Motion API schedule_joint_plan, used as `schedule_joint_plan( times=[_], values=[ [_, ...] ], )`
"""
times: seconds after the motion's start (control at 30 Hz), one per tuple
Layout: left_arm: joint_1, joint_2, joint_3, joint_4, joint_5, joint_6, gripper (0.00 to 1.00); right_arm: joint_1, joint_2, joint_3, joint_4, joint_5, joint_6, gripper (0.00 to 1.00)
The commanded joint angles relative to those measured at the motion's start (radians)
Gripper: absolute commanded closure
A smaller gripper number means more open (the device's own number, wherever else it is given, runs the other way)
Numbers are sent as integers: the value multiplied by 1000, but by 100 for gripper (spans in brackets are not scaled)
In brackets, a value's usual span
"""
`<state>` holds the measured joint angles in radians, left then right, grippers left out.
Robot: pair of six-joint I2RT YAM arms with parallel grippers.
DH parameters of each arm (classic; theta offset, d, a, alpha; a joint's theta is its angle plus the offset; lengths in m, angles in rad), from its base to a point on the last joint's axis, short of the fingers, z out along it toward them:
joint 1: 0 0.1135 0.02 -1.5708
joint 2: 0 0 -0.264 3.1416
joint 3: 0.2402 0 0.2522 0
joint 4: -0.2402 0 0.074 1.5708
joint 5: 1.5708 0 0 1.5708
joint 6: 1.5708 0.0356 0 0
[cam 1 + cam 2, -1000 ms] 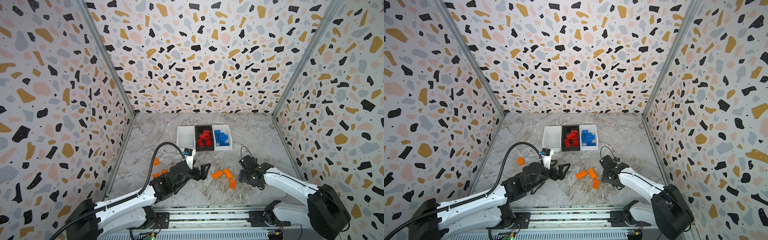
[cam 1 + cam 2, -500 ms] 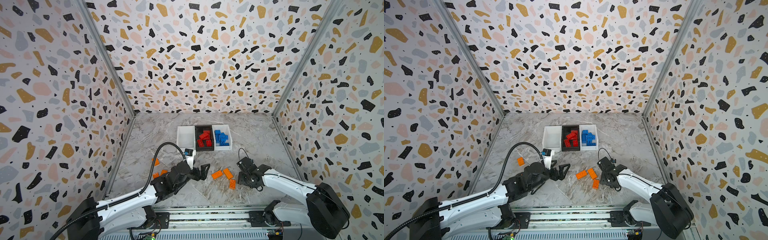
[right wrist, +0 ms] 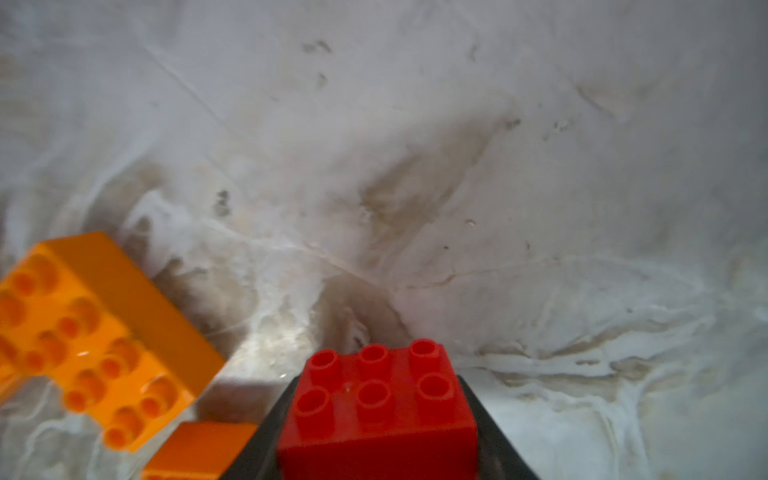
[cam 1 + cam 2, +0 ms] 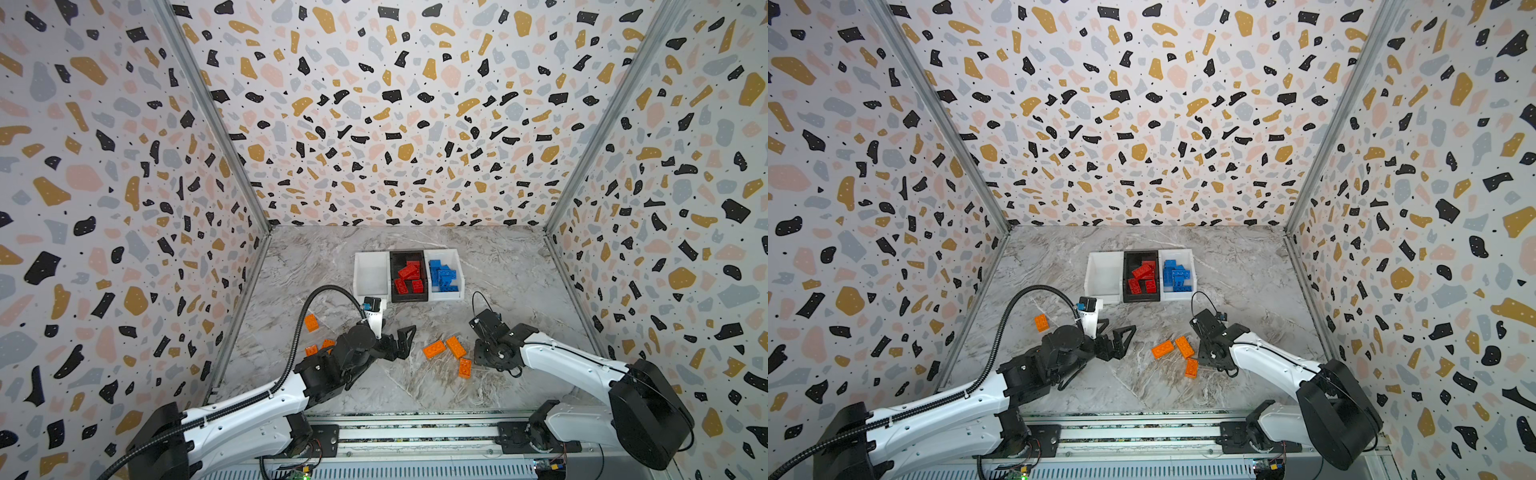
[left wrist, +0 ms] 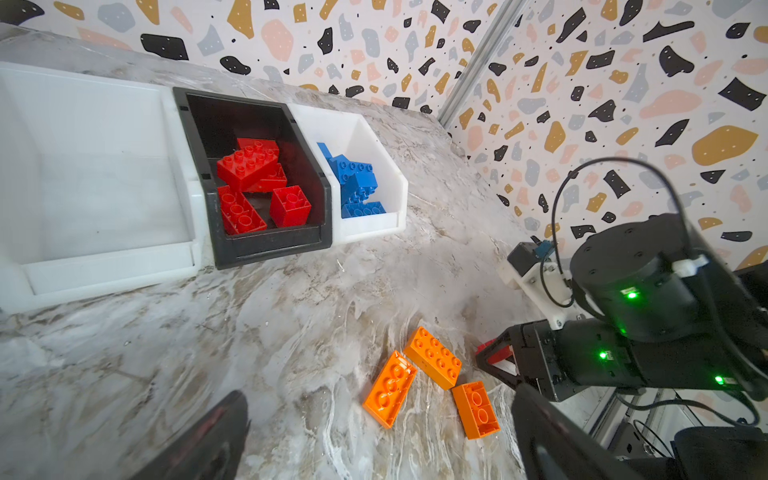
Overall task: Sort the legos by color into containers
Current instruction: 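Carry the red 2x2 brick over the black bin with the right gripper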
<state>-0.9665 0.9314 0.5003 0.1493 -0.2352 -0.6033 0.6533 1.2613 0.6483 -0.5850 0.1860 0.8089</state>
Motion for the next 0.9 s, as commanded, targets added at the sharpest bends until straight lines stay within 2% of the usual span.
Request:
schedule_joint_plan(
  times=[0.0, 0.17, 0.5, 0.7, 0.77, 0.87],
  values=[
    [-6, -23, -15, -26, -51, -9, 0, 40, 6, 128, -22, 21, -48, 54],
    [-5, -48, -28, -107, -163, -68, 0, 82, 160, 378, 30, 16, -152, 54],
    [-3, -154, -38, -271, -273, -140, 0, 81, 650, 990, 20, -9, -401, 54],
    [-3, -212, -59, -326, -315, -180, 0, 53, 847, 1226, -21, -42, -478, 52],
    [-3, -223, -59, -339, -324, -188, 0, 52, 884, 1282, -38, -42, -494, 46],
    [-1, -227, -59, -356, -349, -194, 0, 52, 902, 1329, -53, -43, -511, 31]
  ],
)
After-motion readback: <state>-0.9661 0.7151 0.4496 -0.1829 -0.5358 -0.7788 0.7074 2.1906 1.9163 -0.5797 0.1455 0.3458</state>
